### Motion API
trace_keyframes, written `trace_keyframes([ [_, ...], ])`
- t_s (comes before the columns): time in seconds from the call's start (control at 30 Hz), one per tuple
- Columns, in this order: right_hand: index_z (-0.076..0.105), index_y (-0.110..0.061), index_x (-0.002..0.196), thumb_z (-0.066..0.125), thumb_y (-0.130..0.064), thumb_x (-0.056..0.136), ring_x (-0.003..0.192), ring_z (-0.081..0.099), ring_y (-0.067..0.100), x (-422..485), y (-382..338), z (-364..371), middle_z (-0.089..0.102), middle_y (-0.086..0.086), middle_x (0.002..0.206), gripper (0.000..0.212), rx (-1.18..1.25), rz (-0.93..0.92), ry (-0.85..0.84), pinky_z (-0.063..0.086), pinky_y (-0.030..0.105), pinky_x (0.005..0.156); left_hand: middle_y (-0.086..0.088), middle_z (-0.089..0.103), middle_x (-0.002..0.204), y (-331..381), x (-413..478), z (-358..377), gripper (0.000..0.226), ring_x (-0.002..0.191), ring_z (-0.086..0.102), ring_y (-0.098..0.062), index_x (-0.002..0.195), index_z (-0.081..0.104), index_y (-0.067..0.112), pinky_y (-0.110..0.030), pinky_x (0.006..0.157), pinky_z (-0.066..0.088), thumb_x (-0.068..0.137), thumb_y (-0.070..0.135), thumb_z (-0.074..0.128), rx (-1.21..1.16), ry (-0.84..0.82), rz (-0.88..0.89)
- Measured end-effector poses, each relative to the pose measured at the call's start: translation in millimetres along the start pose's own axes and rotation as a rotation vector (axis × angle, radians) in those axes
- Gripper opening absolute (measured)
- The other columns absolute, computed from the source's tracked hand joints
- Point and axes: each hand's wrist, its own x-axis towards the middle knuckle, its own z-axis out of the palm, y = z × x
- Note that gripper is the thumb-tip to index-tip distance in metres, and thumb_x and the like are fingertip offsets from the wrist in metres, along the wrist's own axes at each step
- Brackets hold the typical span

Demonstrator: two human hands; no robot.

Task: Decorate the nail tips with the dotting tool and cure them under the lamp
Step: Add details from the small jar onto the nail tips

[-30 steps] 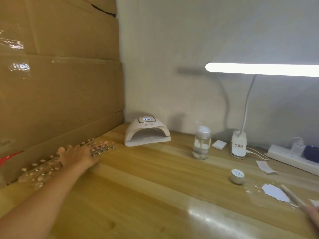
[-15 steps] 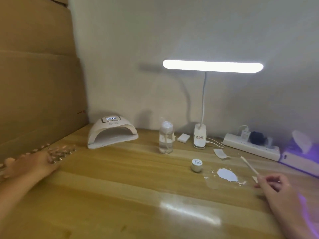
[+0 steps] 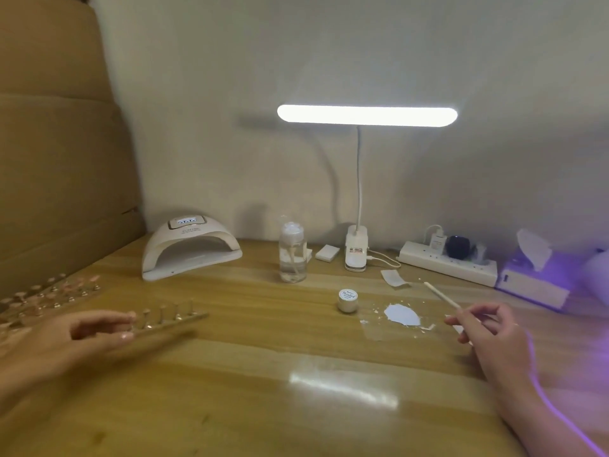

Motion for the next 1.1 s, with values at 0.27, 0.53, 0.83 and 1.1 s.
trace_keyframes([
  [0.27, 0.055, -0.010, 0.093, 0.062, -0.011, 0.092, 0.059, 0.052, 0.015, 1, -8, 0, 0.071, 0.007, 0.073, 0.007, 0.083, 0.056, -0.063, 0.043, 0.030, 0.054, 0.029, 0.068, 0.099, 161, -6, 149, 0.039, 0.071, 0.054, 0.005, 0.105, 0.068, 0.052, -0.010, 0.061, 0.041, 0.068, 0.061, 0.076, 0.121, -0.423, 0.340],
  [0.53, 0.066, -0.013, 0.086, 0.061, -0.012, 0.093, 0.047, 0.047, 0.005, 12, 0, -2, 0.061, -0.007, 0.056, 0.008, 0.129, 0.152, -0.068, 0.041, 0.019, 0.047, 0.020, 0.070, 0.099, 213, 19, 237, 0.034, 0.085, 0.061, 0.009, 0.109, 0.070, 0.038, -0.006, 0.071, 0.042, 0.078, 0.030, 0.082, 0.037, -0.629, 0.406],
  [0.83, 0.066, -0.017, 0.082, 0.076, -0.025, 0.085, 0.050, 0.045, 0.009, 13, 0, 3, 0.051, -0.009, 0.050, 0.014, 0.174, 0.169, -0.047, 0.042, 0.026, 0.052, 0.025, 0.060, 0.084, 212, 25, 243, 0.023, 0.075, 0.050, 0.006, 0.105, 0.069, 0.041, -0.010, 0.069, 0.040, 0.087, 0.027, 0.074, 0.063, -0.711, 0.489],
  [1.1, 0.052, -0.004, 0.090, 0.064, -0.032, 0.094, 0.048, 0.040, 0.012, 13, 8, 7, 0.048, 0.003, 0.062, 0.031, 0.045, 0.150, -0.027, 0.034, 0.023, 0.044, 0.024, 0.061, 0.089, 214, 33, 236, 0.024, 0.082, 0.053, 0.001, 0.100, 0.069, 0.048, -0.023, 0.078, 0.047, 0.085, 0.029, 0.073, 0.134, -0.754, 0.531],
])
